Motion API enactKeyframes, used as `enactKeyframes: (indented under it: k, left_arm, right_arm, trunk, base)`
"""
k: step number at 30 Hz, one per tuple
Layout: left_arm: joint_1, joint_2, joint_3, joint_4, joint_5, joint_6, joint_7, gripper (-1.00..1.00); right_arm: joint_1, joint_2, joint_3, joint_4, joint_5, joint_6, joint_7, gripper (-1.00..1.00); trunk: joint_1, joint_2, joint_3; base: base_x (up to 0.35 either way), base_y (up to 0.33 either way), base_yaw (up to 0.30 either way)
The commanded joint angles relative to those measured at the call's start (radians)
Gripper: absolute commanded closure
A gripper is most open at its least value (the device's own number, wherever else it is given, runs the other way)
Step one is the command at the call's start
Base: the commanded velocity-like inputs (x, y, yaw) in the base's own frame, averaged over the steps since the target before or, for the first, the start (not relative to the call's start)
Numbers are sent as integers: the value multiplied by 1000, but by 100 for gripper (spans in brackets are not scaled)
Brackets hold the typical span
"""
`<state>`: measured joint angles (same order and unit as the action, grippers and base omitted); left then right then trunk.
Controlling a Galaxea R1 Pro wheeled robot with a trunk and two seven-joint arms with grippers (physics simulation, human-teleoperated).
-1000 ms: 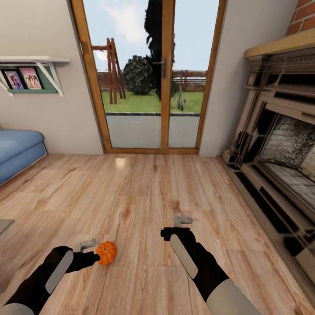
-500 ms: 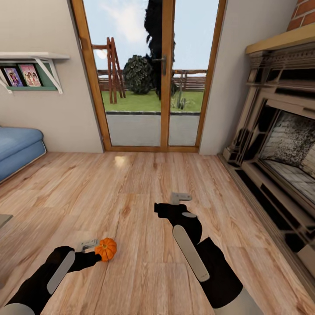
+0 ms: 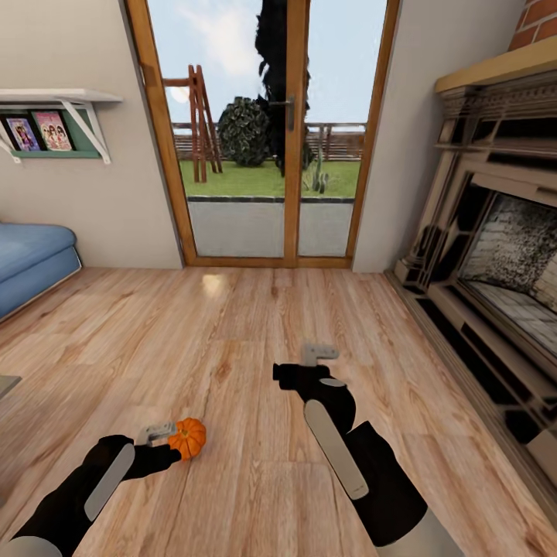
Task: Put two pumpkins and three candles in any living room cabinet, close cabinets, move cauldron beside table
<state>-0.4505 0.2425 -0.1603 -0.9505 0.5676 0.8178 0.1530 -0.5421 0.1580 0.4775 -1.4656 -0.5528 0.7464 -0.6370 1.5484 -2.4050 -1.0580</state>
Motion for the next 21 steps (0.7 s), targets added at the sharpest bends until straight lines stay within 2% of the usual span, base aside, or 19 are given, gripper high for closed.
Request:
enactKeyframes:
  k: [1, 3, 6, 9, 21]
  left_arm:
    - [-1, 1, -4, -2, 10, -4, 10, -100]
    - [0, 1, -12, -2, 9, -15, 10, -100]
    - [0, 2, -46, -2, 8, -22, 10, -100]
    - [0, 3, -58, -2, 8, -24, 10, -100]
    - [0, 3, -58, 5, 7, -25, 10, -100]
  right_arm:
    - [-1, 0, 1, 12, -9, 1, -10, -100]
    - [-1, 0, 2, 22, -8, 1, -10, -100]
    - [-1, 0, 2, 28, -7, 1, -10, -100]
    - [-1, 0, 3, 33, -7, 1, -10, -100]
    - [-1, 0, 4, 131, -3, 3, -13, -100]
  trunk:
    - [0, 0, -1]
    - [0, 0, -1]
    - [0, 0, -1]
    - [0, 0, -1]
    - [0, 0, -1]
  base:
    - [51, 0, 0]
    - [168, 0, 0]
    - [275, 0, 0]
    - [312, 0, 0]
    - [318, 0, 0]
